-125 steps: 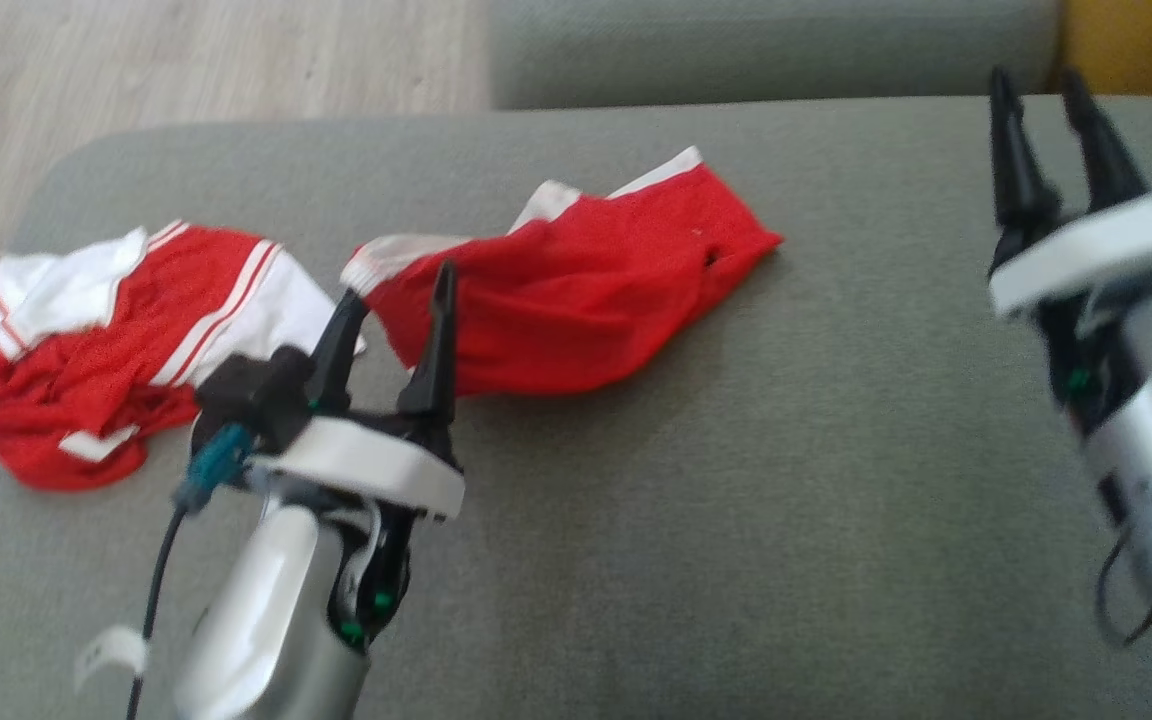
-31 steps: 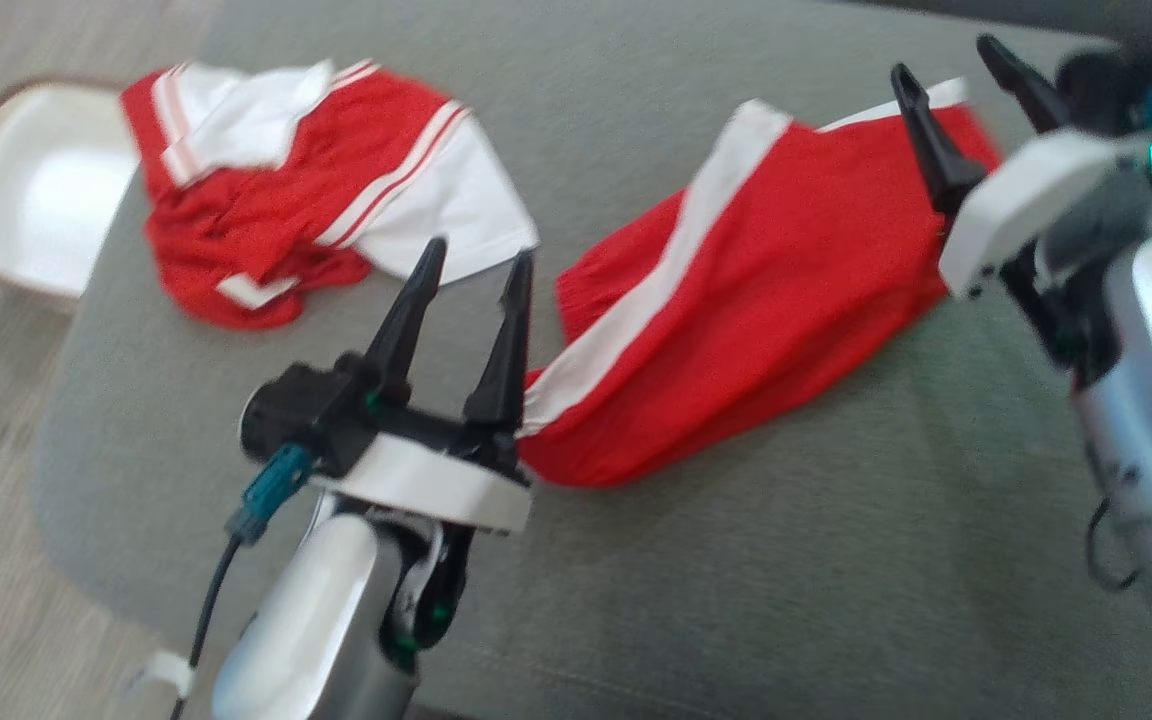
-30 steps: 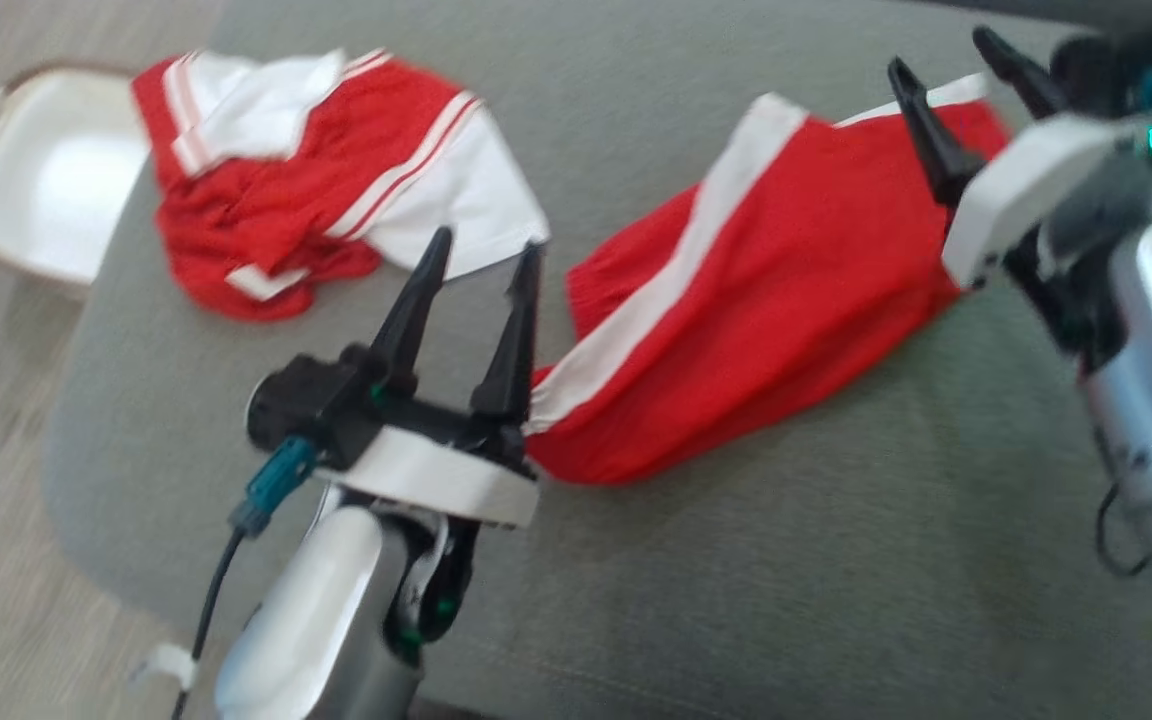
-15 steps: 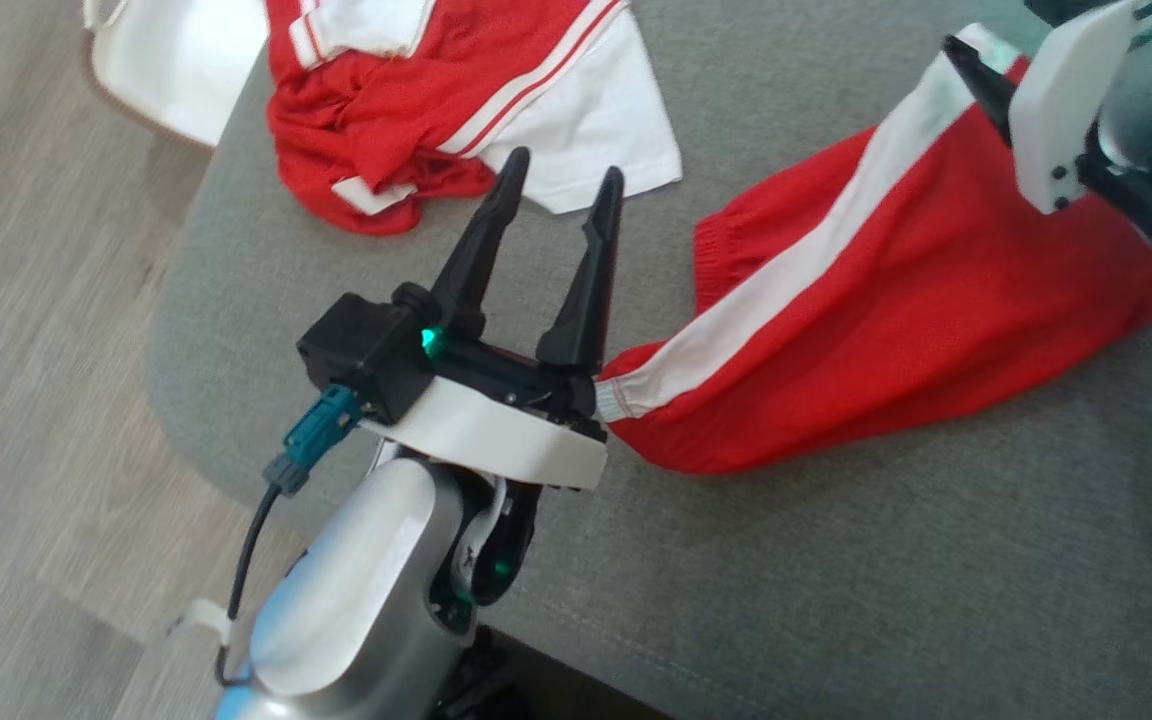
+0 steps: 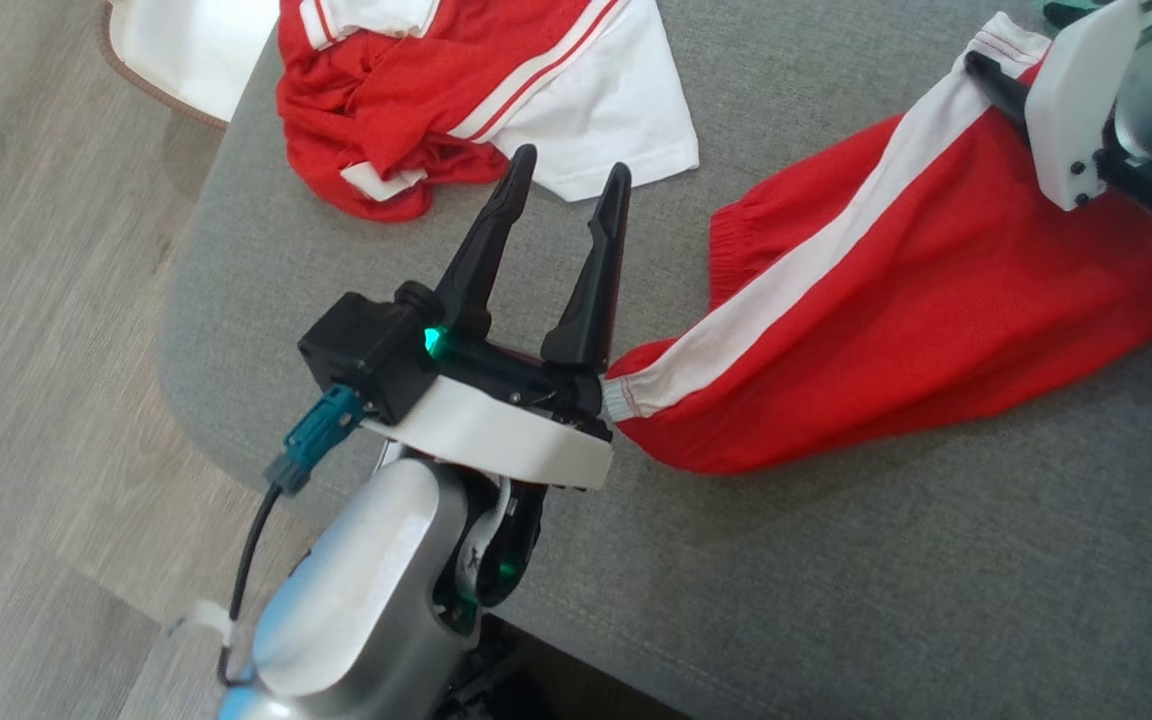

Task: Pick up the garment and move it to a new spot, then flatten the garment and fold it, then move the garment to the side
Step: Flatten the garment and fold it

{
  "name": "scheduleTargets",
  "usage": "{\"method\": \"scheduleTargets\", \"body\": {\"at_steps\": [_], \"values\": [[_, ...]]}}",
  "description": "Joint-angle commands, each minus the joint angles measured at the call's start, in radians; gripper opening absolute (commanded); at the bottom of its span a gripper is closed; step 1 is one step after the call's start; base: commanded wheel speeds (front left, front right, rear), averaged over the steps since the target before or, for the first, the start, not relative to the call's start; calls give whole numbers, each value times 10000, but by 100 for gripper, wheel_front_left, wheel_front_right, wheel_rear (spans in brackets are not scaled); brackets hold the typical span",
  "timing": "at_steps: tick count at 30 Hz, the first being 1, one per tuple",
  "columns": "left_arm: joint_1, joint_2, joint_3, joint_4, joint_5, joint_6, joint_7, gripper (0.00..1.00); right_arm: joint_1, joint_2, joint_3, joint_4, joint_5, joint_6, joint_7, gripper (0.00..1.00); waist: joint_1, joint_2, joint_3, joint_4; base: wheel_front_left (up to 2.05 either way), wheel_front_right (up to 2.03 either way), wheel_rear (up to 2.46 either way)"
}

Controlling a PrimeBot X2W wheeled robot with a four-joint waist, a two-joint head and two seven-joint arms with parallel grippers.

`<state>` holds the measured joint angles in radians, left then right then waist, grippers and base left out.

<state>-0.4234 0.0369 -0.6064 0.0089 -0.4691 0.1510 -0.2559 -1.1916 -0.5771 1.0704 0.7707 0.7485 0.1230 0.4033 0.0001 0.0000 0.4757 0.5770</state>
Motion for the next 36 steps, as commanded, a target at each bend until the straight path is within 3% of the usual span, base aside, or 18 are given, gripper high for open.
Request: {"method": "scheduleTargets", "body": {"at_steps": [1, 2, 3, 17, 26, 36], "values": [[-288, 134, 267, -348, -46, 75, -59, 100, -130, 31, 179, -145, 175, 77, -97, 99, -1, 0, 10, -16, 0, 0, 0], [-297, 134, 268, -339, -51, 70, -59, 100, -153, 39, 329, -159, 294, 77, -109, 33, -1, 0, 15, -24, 0, 0, 0], [-305, 134, 272, -328, -54, 63, -59, 100, -186, 28, 489, -191, 399, 77, -129, 0, -1, 0, 20, -35, 0, 0, 0], [-161, 133, 488, -17, 178, -42, -59, 100, -665, 17, 1338, 234, 1372, 77, -1757, 0, -1, 0, -535, -699, 0, 0, 0], [68, 133, 642, 179, 428, -185, -59, 100, -716, -265, 1605, 594, 1800, 77, -2170, 0, -1, 0, -1002, -1247, 0, 0, 0], [244, 133, 658, 158, 518, -282, -59, 100, -892, -633, 1704, 1466, 1853, 77, -2301, 0, -1, 0, -1090, -1352, 0, 0, 0]]}}
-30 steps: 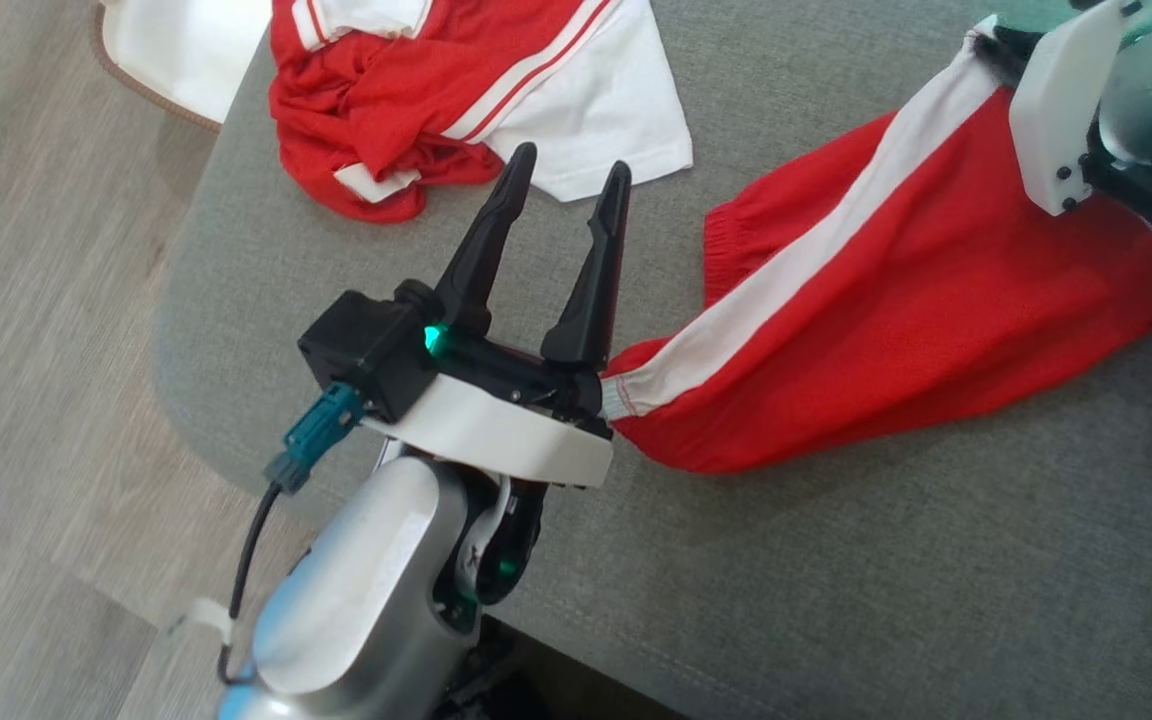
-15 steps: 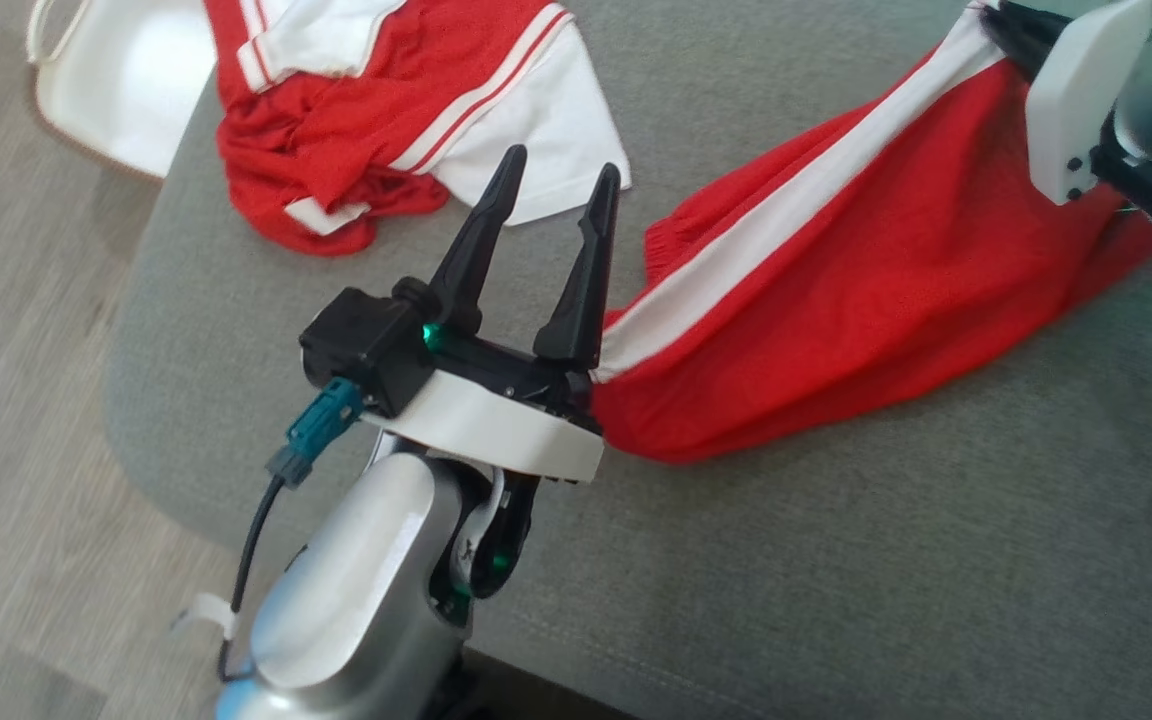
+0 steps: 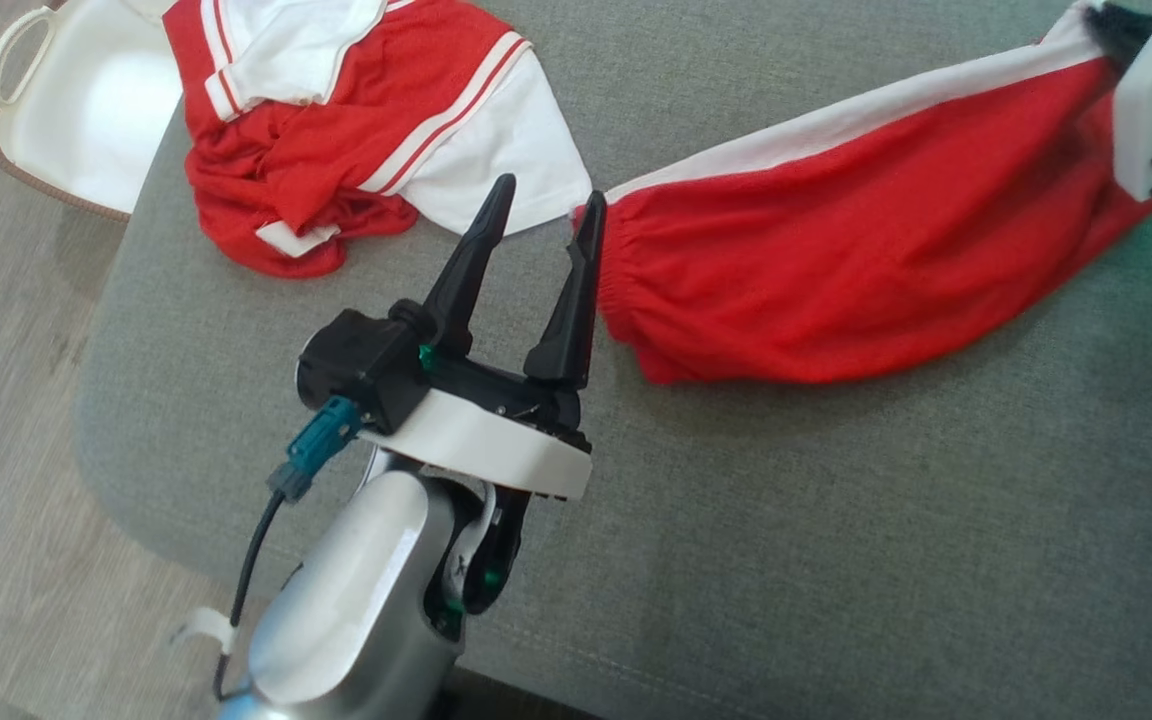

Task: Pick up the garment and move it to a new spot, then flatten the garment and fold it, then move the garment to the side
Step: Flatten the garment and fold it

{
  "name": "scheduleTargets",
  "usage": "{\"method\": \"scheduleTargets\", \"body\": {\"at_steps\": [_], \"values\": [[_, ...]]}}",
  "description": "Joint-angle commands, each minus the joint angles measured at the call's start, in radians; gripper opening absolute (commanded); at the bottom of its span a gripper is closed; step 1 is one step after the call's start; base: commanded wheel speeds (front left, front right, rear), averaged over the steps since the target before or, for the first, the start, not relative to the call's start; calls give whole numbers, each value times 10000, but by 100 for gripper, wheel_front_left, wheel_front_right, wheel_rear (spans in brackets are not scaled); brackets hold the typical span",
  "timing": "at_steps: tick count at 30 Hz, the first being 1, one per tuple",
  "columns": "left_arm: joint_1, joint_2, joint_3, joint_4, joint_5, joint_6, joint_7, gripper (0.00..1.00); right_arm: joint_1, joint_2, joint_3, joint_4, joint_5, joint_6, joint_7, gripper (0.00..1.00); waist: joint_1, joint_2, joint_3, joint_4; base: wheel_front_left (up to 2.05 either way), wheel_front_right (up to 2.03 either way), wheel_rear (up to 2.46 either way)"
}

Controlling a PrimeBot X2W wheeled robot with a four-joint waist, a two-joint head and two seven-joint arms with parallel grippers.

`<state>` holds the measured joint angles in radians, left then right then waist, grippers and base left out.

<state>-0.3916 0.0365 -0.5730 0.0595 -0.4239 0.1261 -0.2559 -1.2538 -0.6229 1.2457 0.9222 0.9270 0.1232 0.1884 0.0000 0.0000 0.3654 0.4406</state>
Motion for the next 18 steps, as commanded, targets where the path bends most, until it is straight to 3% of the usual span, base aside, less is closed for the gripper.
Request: {"method": "scheduleTargets", "body": {"at_steps": [1, 13, 14, 15, 18], "values": [[-63, 137, 327, -352, 71, -50, -59, 100, -295, -177, -70, 36, 87, 75, -190, 0, 0, 0, 31, 22, 0, 0, 0], [-109, 137, 341, -461, 29, -74, -59, 100, -628, 4, 7, 721, -128, 75, -440, 0, 0, 0, 453, 174, 0, 0, 0], [-126, 137, 343, -475, 18, -66, -59, 100, -689, 24, 9, 827, -206, 75, -553, 39, 0, 0, 488, 175, 0, 0, 0], [-141, 137, 345, -480, 8, -58, -59, 100, -687, 78, -32, 910, -173, 75, -621, 100, 0, 0, 509, 171, 0, 0, 0], [-174, 137, 386, -453, 8, -25, -59, 100, -654, 247, -162, 1050, -57, 75, -961, 100, 0, 0, 519, 90, 0, 0, 0]]}}
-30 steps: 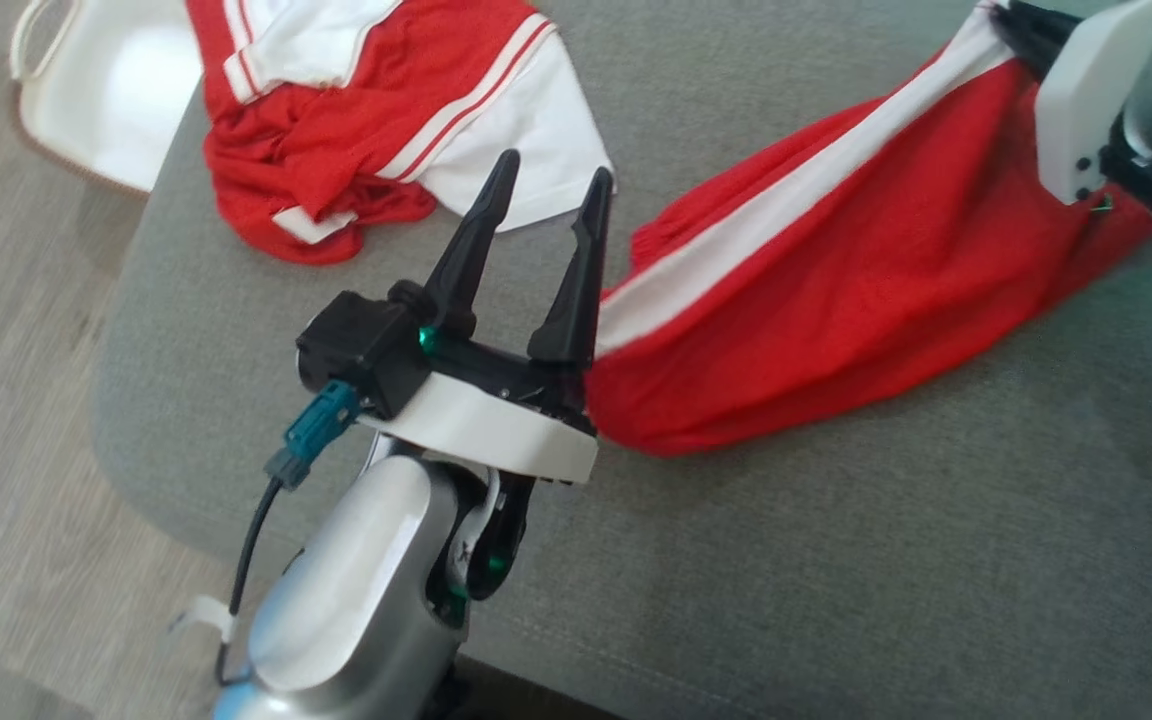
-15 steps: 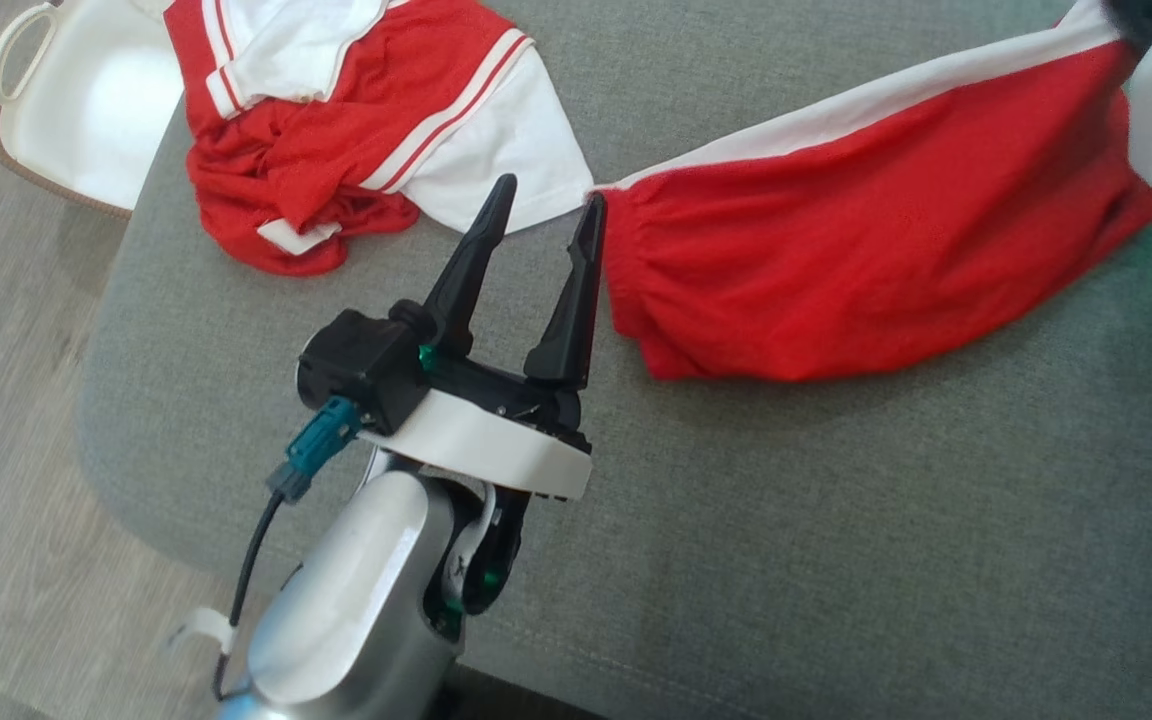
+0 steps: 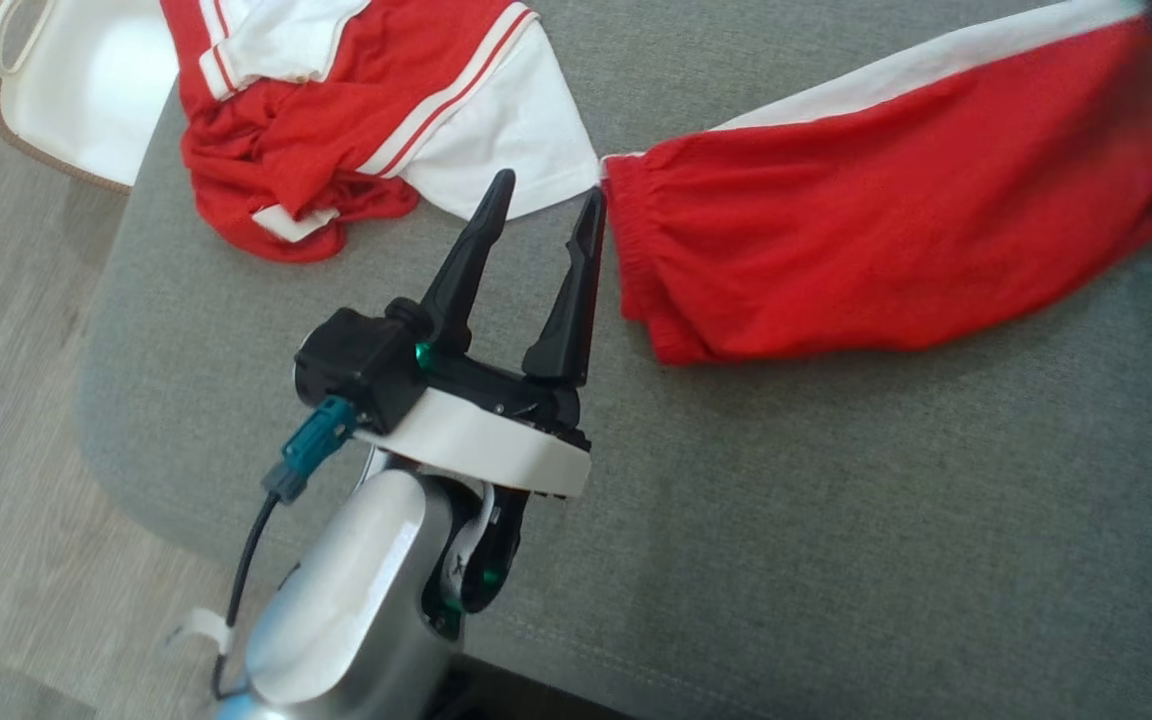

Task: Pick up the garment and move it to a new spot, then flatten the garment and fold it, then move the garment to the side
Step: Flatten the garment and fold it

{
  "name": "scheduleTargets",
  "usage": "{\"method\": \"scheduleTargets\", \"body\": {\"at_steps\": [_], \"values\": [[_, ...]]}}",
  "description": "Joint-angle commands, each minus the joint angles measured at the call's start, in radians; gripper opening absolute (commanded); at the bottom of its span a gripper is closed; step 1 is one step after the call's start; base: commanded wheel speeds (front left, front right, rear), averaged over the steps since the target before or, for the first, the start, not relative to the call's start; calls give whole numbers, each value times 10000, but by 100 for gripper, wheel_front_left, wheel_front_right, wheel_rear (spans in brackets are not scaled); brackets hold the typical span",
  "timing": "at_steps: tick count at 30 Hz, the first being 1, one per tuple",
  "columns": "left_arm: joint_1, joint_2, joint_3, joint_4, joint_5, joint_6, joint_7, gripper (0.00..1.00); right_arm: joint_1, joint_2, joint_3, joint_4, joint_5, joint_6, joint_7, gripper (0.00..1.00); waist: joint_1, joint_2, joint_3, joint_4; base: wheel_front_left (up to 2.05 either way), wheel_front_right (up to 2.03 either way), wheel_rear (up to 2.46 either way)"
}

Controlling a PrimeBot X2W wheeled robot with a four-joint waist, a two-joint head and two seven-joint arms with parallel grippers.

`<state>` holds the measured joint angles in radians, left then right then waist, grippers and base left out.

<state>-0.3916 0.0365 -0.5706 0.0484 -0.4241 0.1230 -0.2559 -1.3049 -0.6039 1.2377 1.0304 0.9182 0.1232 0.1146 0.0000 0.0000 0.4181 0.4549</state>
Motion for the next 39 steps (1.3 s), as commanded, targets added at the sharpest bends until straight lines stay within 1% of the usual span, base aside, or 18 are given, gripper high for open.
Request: {"method": "scheduleTargets", "body": {"at_steps": [1, 2, 3, 6, 12, 14, 17, 20, 24, 27, 30, 33, 35, 37, 39], "values": [[-189, 137, 385, -316, 15, 11, -59, 100, -158, 100, -151, 64, 41, 75, -420, 100, 0, 0, -21, -100, 0, 0, 0], [-211, 137, 417, -283, 32, 7, -59, 100, -166, 158, -258, 184, 68, 75, -673, 100, 0, 0, -56, -166, 0, 0, 0], [-211, 137, 417, -283, 32, 7, -59, 100, -166, 158, -258, 184, 68, 75, -673, 100, 0, 0, -56, -166, 0, 0, 0], [-260, 137, 546, -170, 115, -27, -59, 100, -31, 414, -659, 476, 292, 75, -1497, 100, 0, 0, -274, -381, 0, 0, 0], [-145, 137, 1128, 14, 449, -122, -59, 100, 549, 1011, -1214, 368, 640, 75, -3162, 100, 0, 0, -1002, -1168, 0, 0, 0], [-48, 137, 1346, 93, 575, -175, -59, 100, 866, 1248, -1466, 354, 712, 75, -3515, 100, 0, 0, -1330, -1460, 0, 0, 0], [157, 137, 1658, 168, 752, -239, -59, 100, 1324, 1523, -1980, 334, 514, 75, -3740, 100, 0, 0, -1768, -1877, 0, 0, 0], [407, 137, 1904, 262, 937, -335, -59, 100, 1862, 1679, -3480, -302, 0, 75, -3757, 100, 0, 0, -2154, -2284, 0, 0, 0], [861, 137, 2276, 324, 1147, -418, -59, 100, 3533, 2055, -6074, -1654, -1331, 75, -3760, 100, 0, 0, -2659, -2816, 0, 0, 0], [1225, 137, 2535, 318, 1248, -448, -59, 100, 5198, 2628, -7973, -2897, -2742, 75, -3761, 100, 0, 0, -2979, -3155, 0, 0, 0], [1516, 137, 2727, 245, 1253, -500, -59, 100, 6873, 3374, -9479, -4159, -4153, 75, -3762, 100, 0, 0, -3191, -3386, 0, 0, 0], [1742, 137, 2884, 145, 1253, -550, -59, 100, 8330, 4244, -10650, -5242, -5271, 75, -3762, 100, 0, 0, -3332, -3544, 0, 0, 0], [1879, 137, 2957, 66, 1223, -584, -59, 100, 9140, 4785, -11167, -5826, -5812, 75, -3762, 100, 0, 0, -3405, -3612, 0, 0, 0], [2030, 137, 3025, -13, 1217, -613, -59, 100, 9793, 5139, -11580, -6334, -6177, 75, -3738, 100, 0, 0, -3470, -3673, 0, 0, 0], [2211, 137, 3095, -48, 1223, -652, -59, 100, 10312, 5358, -11838, -6767, -6373, 75, -3619, 100, 0, 0, -3524, -3719, 0, 0, 0]]}}
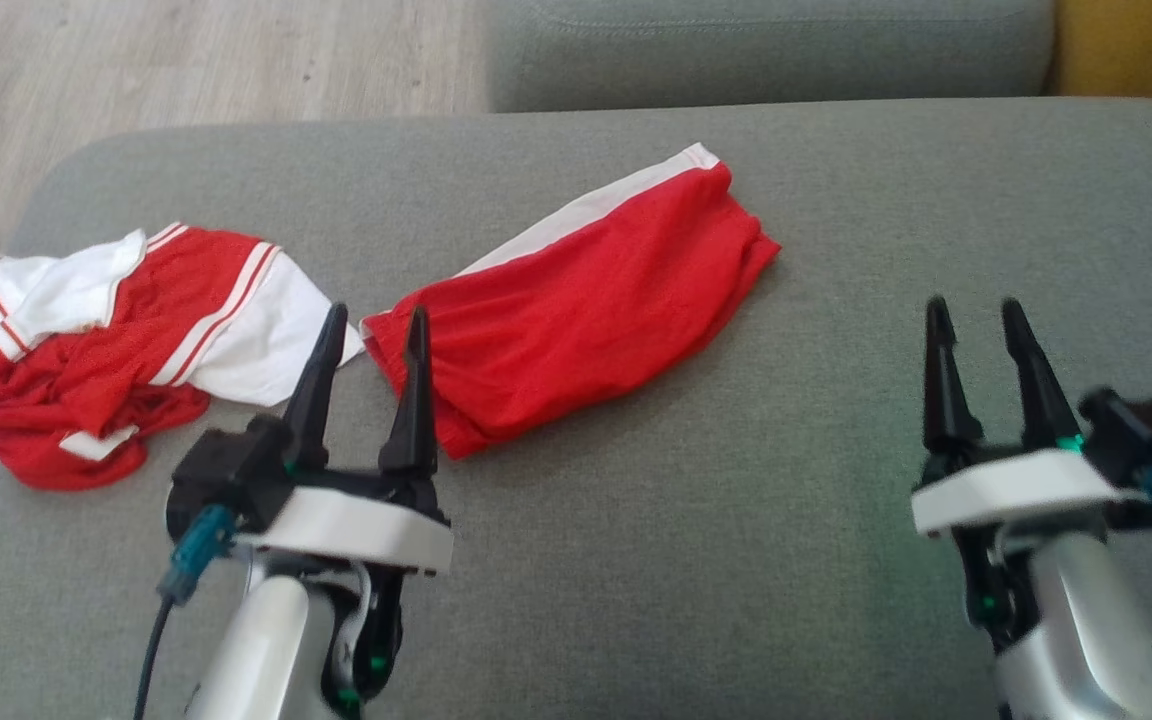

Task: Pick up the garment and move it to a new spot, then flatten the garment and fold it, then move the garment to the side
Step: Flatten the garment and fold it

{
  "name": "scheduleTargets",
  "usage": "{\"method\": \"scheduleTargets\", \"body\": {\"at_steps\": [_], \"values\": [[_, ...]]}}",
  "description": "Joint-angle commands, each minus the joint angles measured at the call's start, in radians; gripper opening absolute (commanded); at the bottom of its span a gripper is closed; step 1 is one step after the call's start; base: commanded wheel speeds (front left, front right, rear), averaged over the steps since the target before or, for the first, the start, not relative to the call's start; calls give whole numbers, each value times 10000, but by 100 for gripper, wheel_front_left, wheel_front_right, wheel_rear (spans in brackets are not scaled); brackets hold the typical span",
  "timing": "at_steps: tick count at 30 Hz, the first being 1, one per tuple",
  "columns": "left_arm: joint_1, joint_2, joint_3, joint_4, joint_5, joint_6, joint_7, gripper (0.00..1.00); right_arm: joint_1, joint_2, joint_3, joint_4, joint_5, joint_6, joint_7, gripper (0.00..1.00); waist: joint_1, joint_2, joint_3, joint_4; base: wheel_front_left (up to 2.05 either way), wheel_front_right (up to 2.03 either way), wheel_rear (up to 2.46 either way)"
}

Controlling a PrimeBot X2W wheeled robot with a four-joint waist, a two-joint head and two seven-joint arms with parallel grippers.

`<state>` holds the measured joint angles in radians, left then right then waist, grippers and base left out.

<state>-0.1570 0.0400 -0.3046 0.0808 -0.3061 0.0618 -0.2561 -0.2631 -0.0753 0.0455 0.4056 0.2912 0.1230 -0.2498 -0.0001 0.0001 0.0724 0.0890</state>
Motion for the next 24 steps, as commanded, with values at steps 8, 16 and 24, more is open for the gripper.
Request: {"method": "scheduleTargets", "body": {"at_steps": [8, 16, 24], "values": [[237, 102, 533, -357, 135, -165, -57, 100, 893, 245, -133, -1596, 69, 77, 463, 100, 1, -1, -104, -49, 0, 0, 0], [-95, 102, 217, -359, -22, -201, -57, 100, 745, 248, -357, -1589, 741, 77, 1163, 100, 1, -1, 451, 349, 0, 0, 0], [-715, 102, -301, -284, -185, -211, -57, 100, -756, 249, -173, -284, 4203, 77, 2130, 100, 1, -1, 1404, 1104, 0, 0, 0]]}}
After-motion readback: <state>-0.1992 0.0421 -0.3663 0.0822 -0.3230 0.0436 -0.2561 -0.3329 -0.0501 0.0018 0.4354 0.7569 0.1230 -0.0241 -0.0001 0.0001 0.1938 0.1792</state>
